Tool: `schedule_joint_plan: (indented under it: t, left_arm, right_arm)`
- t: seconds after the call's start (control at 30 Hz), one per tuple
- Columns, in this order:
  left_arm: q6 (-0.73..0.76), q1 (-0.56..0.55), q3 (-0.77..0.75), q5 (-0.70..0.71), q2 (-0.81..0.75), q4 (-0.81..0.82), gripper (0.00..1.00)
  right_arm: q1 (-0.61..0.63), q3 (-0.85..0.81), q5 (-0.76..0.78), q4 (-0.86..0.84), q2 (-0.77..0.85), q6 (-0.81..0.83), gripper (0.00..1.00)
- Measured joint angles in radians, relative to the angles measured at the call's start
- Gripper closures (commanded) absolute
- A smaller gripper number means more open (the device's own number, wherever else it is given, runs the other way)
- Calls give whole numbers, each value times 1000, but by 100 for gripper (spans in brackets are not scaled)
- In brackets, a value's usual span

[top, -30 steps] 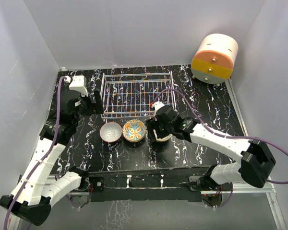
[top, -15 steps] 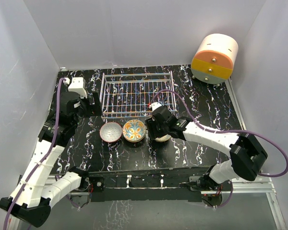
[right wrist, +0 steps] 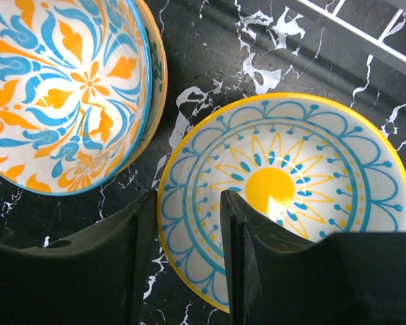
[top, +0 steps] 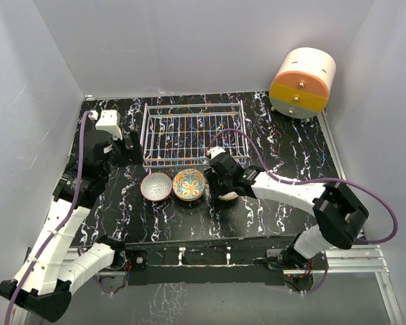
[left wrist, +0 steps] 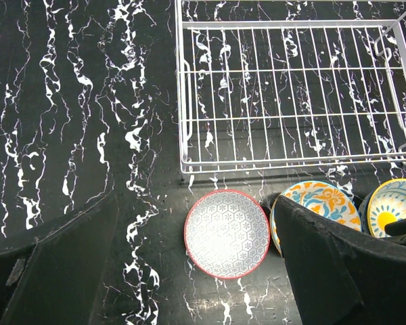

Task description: Load the bowls into the dish rack

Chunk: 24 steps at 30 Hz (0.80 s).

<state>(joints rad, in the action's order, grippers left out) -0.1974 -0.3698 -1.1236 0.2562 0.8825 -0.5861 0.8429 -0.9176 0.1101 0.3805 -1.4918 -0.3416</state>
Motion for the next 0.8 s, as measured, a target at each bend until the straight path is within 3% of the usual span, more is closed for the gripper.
schedule_joint_plan:
  t: [0.4,0.6,0.8]
  left_arm:
    - [8,0,0,16,-30,-12,3]
    - [12,0,0,21,-35,-22,3]
    - [14,0,0,25,-38,-24,3]
  right_arm:
    - [11,-3,19,-23,-43,-2,52]
    - [19,-8,23,-19,-55,-5,74]
    - [22,-25,16,-19,-44,-4,80]
